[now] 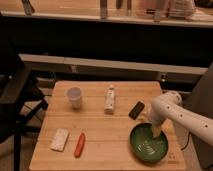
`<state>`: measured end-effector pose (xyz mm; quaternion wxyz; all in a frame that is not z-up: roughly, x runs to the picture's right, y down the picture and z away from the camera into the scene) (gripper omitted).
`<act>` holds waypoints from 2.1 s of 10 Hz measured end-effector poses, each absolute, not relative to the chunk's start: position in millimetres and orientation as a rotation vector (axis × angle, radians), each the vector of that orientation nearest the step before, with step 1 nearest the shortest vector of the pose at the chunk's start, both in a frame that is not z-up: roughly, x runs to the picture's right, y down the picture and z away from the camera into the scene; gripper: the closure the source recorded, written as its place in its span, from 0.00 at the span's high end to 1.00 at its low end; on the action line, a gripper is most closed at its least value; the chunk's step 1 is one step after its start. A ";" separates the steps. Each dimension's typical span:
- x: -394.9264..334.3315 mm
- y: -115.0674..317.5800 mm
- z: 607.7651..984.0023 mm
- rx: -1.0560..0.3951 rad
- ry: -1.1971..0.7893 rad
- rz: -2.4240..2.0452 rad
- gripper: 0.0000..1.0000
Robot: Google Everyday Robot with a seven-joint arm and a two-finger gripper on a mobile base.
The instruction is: Drag the ceramic bowl in a circle
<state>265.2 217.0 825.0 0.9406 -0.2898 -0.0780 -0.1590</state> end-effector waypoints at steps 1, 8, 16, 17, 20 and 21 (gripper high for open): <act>263.6 217.5 825.0 -0.595 -0.161 -0.327 0.80; 259.3 218.2 826.1 -0.610 -0.172 -0.345 0.80; 253.7 216.0 824.5 -0.625 -0.178 -0.364 0.80; 252.9 216.0 824.3 -0.628 -0.180 -0.367 0.80; 249.3 213.6 823.1 -0.634 -0.184 -0.373 0.80; 248.1 213.0 822.8 -0.636 -0.186 -0.375 0.80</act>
